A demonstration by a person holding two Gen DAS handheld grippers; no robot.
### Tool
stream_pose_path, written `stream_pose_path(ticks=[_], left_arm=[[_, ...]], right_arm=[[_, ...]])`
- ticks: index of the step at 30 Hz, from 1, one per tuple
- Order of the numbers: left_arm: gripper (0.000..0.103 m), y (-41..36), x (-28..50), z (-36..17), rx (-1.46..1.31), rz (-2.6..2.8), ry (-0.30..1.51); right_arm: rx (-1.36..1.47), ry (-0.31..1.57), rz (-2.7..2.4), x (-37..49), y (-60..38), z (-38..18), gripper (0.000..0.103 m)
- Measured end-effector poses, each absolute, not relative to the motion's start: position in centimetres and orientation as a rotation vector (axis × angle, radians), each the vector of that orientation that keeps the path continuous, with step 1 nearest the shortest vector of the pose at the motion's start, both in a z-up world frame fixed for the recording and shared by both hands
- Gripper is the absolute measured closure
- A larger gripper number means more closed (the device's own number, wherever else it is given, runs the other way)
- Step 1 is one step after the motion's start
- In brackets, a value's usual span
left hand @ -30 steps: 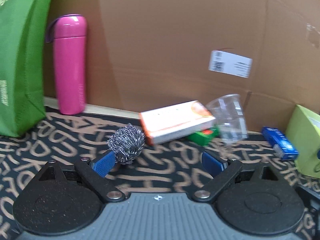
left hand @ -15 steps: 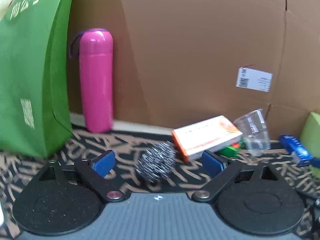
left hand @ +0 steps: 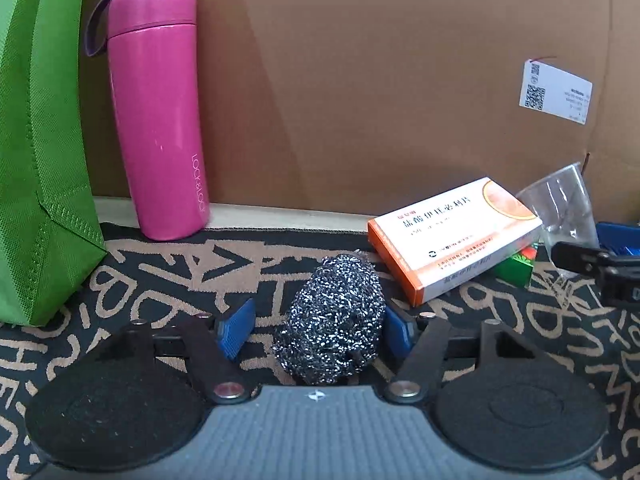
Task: Organize objects
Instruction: 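Grasp the steel wool scrubber with the left gripper while the right grasps the plastic cup, then carry the scrubber and plastic cup into the lime-green box and release both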
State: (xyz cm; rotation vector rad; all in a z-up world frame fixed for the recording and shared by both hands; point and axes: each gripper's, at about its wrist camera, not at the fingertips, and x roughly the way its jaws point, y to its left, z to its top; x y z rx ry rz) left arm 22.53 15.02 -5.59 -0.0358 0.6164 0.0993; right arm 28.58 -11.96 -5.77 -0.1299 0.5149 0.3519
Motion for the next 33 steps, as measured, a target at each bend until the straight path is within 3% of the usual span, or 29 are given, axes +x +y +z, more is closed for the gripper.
stream_pose_path(ticks=[1, 2, 3, 23, 33], left_arm=[[0.038, 14.9, 22.5, -5.6, -0.032, 0.099, 0.616], [0.054, 14.8, 22.5, -5.5, -0.026, 0.091, 0.611], [0.062, 14.6, 22.3, -5.4, -0.02, 0.076, 0.609], [0.063, 0.5, 16.2, -3.7, -0.008, -0.247, 0.68], [0.063, -4.2, 17.0, 0.8, -0.071, -0.314, 0.564]], right_arm=[[-0.121, 0.522, 0.354, 28.9, -12.1, -5.9, 0.043], [-0.111, 0.532, 0.363, 29.0, -12.2, -6.0, 0.053], [-0.098, 0.537, 0.376, 29.0, -12.3, -6.0, 0.056], [-0.056, 0.434, 0.38, 17.5, -20.7, -3.6, 0.056], [0.048, 0.259, 0.248, 16.0, -26.4, 0.3, 0.056]])
